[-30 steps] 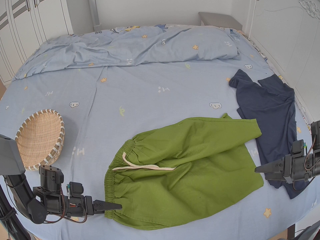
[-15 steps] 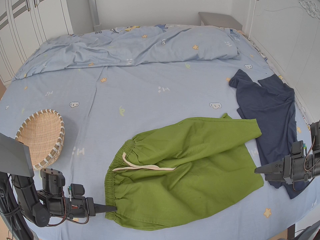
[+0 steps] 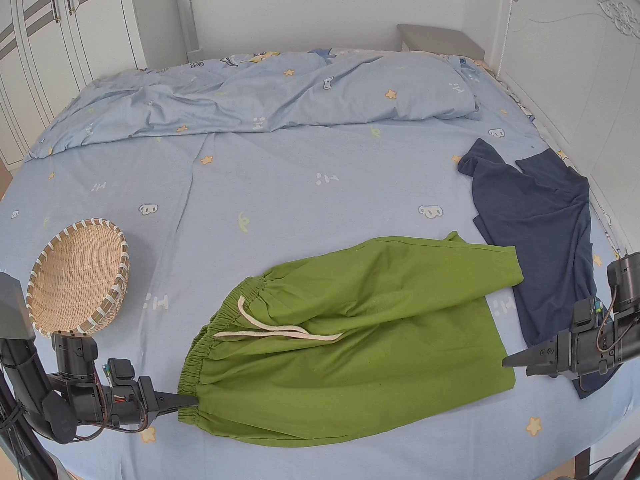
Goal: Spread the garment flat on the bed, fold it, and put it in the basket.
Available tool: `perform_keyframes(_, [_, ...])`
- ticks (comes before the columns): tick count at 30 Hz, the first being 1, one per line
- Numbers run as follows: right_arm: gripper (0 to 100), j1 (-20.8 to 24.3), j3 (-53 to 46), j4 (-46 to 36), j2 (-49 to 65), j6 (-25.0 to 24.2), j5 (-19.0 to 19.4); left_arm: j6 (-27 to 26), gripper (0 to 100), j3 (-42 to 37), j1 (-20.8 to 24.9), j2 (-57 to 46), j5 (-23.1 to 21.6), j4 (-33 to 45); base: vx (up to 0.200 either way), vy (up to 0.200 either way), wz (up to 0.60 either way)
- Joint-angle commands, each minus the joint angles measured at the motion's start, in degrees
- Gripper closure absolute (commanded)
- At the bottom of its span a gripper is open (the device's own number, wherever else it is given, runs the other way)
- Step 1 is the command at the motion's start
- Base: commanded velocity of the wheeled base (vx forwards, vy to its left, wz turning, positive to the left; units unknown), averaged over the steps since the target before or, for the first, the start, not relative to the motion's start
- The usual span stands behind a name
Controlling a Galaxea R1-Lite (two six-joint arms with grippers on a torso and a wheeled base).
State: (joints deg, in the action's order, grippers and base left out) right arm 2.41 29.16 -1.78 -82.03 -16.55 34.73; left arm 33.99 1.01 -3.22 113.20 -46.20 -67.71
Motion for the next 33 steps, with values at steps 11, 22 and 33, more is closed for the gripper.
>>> perform_keyframes(11, [0, -2.5, -6.31, 8.37, -17.2, 8.47, 0.95, -3.49, 100, -1.01, -6.01, -4.57, -0.03, 7.24, 0.0, 0.0, 0.0])
perform_keyframes(22, [0, -2.5, -5.69, 9.69, -20.89, 7.94, 8.69, -4.54, 100, -1.01, -6.45, -5.01, -0.03, 7.85, 0.0, 0.0, 0.0])
perform_keyframes(33, [0, -2.5, -3.67, 10.04, -23.7, 7.24, 11.06, -4.54, 100, -1.01, -6.36, -4.74, -0.03, 7.77, 0.0, 0.0, 0.0])
